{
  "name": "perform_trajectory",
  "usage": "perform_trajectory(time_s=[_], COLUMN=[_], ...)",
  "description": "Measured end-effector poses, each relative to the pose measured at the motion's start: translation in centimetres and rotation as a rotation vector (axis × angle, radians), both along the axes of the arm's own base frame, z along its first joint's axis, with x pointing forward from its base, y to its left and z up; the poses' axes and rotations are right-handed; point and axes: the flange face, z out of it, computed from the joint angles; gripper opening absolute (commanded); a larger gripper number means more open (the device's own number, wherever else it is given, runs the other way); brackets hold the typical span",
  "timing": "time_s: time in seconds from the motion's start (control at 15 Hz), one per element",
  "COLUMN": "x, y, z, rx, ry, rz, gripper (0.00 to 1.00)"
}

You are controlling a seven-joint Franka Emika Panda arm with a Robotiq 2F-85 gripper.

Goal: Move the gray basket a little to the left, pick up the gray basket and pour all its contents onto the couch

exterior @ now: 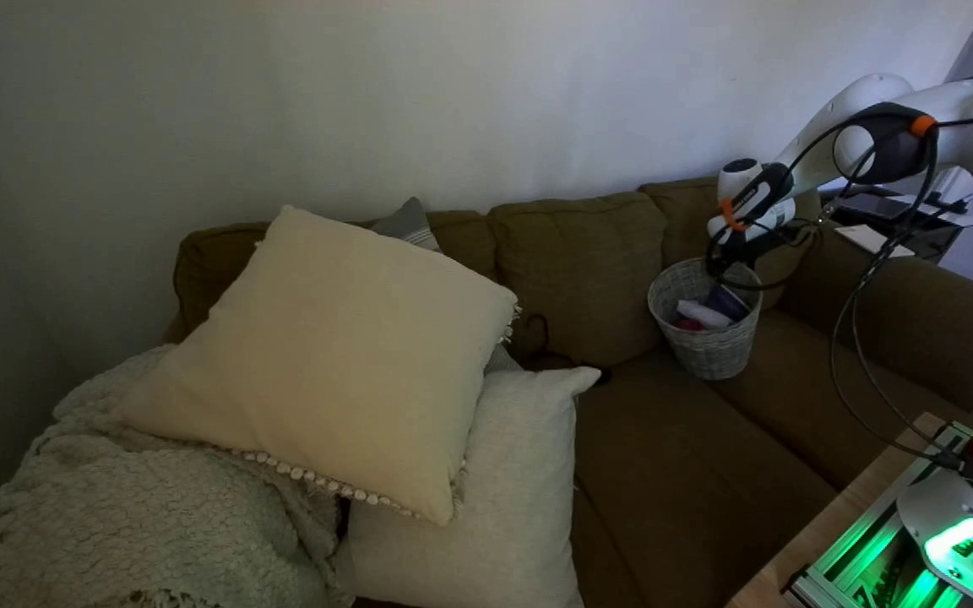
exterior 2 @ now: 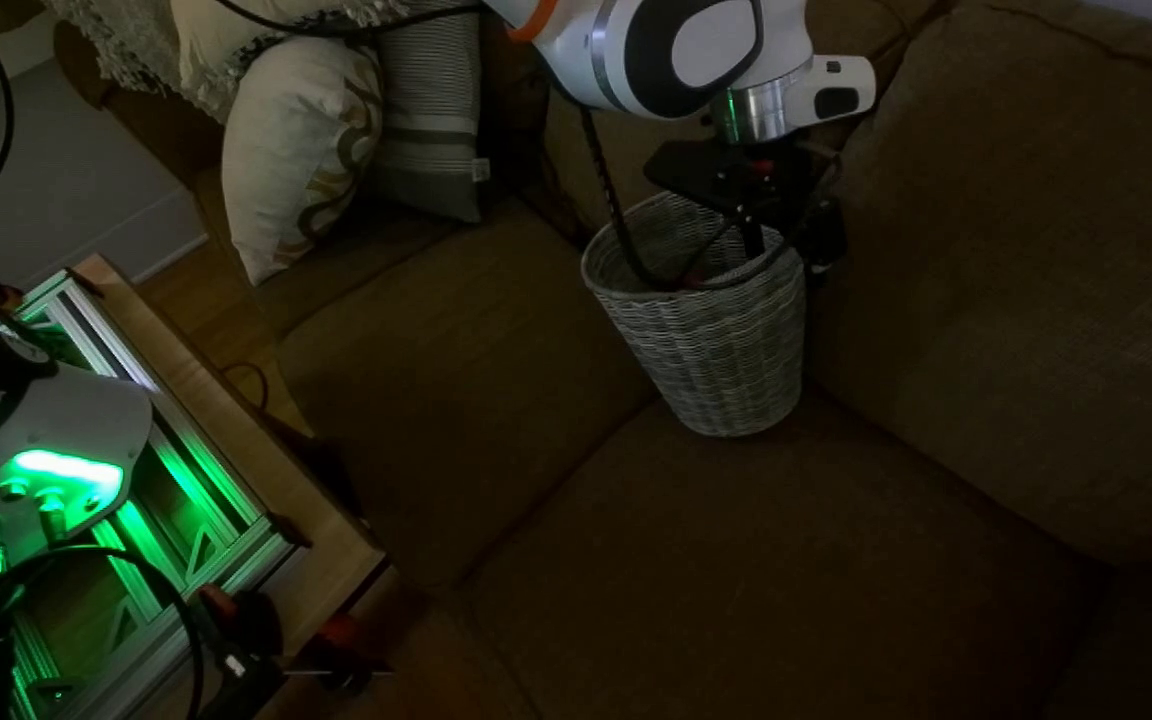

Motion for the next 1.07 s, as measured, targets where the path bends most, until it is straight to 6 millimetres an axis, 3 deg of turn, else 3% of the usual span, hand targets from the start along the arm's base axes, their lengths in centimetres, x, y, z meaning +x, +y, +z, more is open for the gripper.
perform_trajectory(time_s=[0.07, 0.2, 0.4, 0.8, 0.93, 1.07], x=[0.1, 0.2, 0.7, 1.7, 1.8, 1.9], y=[-0.4, -0.6, -0.3, -1.1, -1.1, -1.0], z=[-0.2, -1.3, -2.5, -1.6, -1.6, -1.6], rx=[-0.009, -0.01, -0.003, -0.01, -0.001, 0.012], ry=[0.008, 0.039, 0.078, 0.085, 0.088, 0.102], rz=[-0.005, -0.011, -0.008, 0.003, 0.015, 0.04], gripper=[1.0, 0.73, 0.49, 0.04, 0.0, 0.03])
